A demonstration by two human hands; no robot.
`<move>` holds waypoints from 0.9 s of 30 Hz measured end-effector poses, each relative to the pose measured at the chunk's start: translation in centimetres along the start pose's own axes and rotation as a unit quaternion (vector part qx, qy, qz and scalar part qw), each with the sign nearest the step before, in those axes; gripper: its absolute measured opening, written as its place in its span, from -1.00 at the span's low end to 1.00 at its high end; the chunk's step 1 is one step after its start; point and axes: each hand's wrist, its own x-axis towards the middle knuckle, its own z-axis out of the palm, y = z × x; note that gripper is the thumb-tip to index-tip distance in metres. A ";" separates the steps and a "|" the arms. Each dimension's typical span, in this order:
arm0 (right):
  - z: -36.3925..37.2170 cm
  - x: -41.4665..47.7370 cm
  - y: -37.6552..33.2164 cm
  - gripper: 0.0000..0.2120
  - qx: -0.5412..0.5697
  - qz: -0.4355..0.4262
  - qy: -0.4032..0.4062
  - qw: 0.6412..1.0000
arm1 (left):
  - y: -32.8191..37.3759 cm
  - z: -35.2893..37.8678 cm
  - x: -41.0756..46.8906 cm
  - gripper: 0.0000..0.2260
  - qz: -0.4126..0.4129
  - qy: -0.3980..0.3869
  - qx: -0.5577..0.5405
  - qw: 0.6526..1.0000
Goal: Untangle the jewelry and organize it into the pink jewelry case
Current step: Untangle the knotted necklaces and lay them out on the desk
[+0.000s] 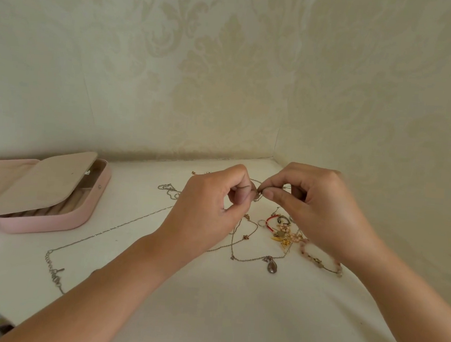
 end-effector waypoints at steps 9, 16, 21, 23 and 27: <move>0.1 -0.1 -0.3 -0.91 -0.028 -0.001 0.012 1.000 | 0.0 0.0 0.0 -0.52 0.034 -0.003 0.021 0.999; -0.1 -0.1 -0.2 -0.90 0.075 0.080 -0.016 0.994 | -0.1 -0.3 0.0 -0.63 0.051 -0.022 0.039 0.998; 0.8 -0.3 -0.1 -0.93 -0.105 -0.046 0.063 0.991 | 0.1 -0.2 -0.1 -0.54 0.015 0.002 0.013 1.000; 1.1 -0.2 0.4 -0.92 -0.125 -0.061 0.064 0.988 | 0.3 0.0 -0.2 -0.54 0.007 0.005 0.006 1.000; 0.5 -0.2 0.0 -0.91 -0.058 -0.017 0.068 0.996 | 0.5 -0.2 0.0 -0.65 -0.064 0.004 -0.079 0.995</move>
